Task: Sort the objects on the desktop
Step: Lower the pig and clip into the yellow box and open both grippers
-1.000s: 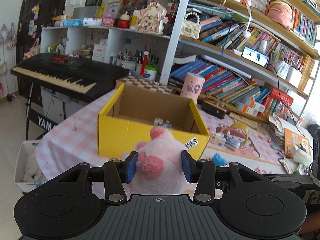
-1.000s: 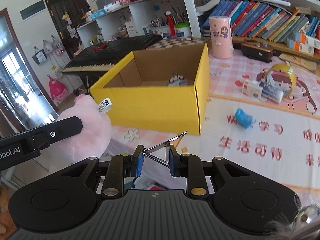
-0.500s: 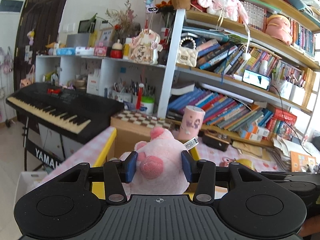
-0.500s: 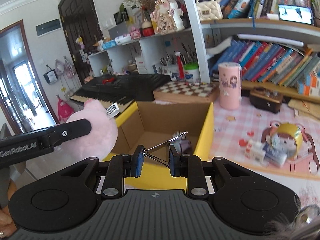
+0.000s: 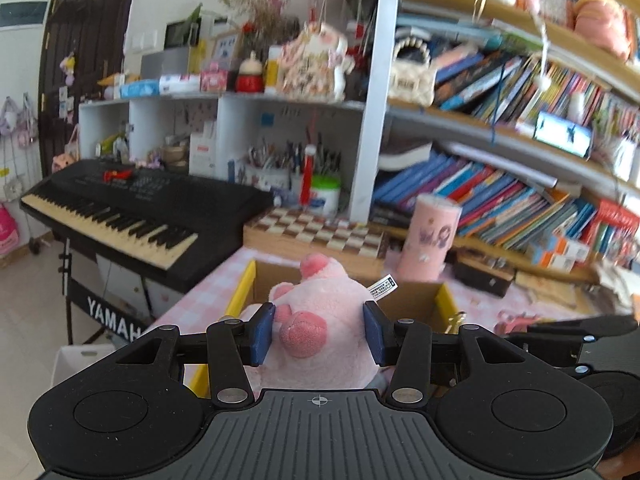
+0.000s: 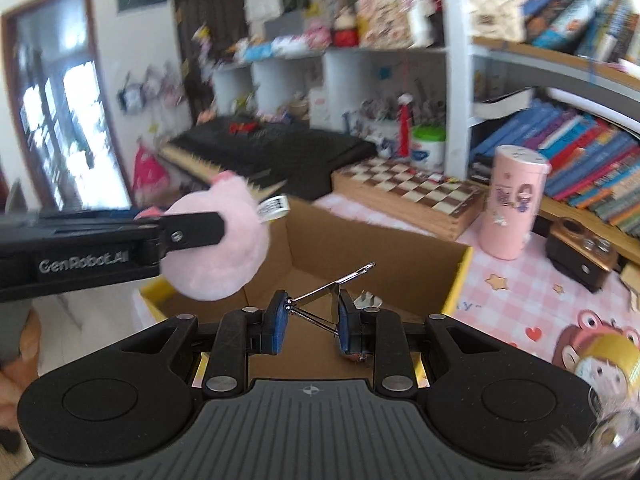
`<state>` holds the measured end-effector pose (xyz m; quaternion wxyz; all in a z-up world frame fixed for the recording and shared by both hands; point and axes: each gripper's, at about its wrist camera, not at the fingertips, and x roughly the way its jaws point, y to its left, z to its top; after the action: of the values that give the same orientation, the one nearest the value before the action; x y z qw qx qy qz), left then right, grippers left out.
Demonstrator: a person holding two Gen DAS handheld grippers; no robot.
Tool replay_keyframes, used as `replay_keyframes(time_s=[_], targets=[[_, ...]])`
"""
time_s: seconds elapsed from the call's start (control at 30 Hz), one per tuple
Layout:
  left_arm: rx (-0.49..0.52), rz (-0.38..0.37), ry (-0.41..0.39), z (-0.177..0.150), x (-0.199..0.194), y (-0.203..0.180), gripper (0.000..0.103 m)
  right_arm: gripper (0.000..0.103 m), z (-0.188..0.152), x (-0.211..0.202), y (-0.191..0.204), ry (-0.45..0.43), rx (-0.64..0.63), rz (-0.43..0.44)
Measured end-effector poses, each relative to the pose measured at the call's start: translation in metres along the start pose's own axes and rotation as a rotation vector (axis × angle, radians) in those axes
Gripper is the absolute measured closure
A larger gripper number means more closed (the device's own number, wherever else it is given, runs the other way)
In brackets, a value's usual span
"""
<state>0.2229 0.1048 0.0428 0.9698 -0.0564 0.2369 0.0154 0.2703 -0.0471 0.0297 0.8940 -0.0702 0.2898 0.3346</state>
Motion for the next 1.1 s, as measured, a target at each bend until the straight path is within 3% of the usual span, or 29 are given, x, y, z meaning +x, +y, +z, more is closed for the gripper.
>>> replay_keyframes(time_s=[0.23,0.53,0.77,1.0,1.1], targets=[[0.007,0.022,0.116,-0.017,0.037,0.004,0.057,0.080,0.000,0.050,-0.002,0.176,-0.094,0.030],[0.002,0.040,0.196,-0.029,0.055,0.010,0.056,0.079,-0.006,0.086,-0.006,0.313,-0.143,0.050],[0.002,0.038,0.236,-0.035,0.064,0.009,0.054,0.079,-0.008,0.097,-0.011,0.380,-0.121,0.075],[0.014,0.035,0.229,-0.036,0.065,0.008,0.057,0.079,-0.007,0.098,-0.013,0.392,-0.111,0.075],[0.014,0.031,0.217,-0.033,0.062,0.008,0.054,0.071,-0.007,0.093,-0.013,0.363,-0.107,0.063]])
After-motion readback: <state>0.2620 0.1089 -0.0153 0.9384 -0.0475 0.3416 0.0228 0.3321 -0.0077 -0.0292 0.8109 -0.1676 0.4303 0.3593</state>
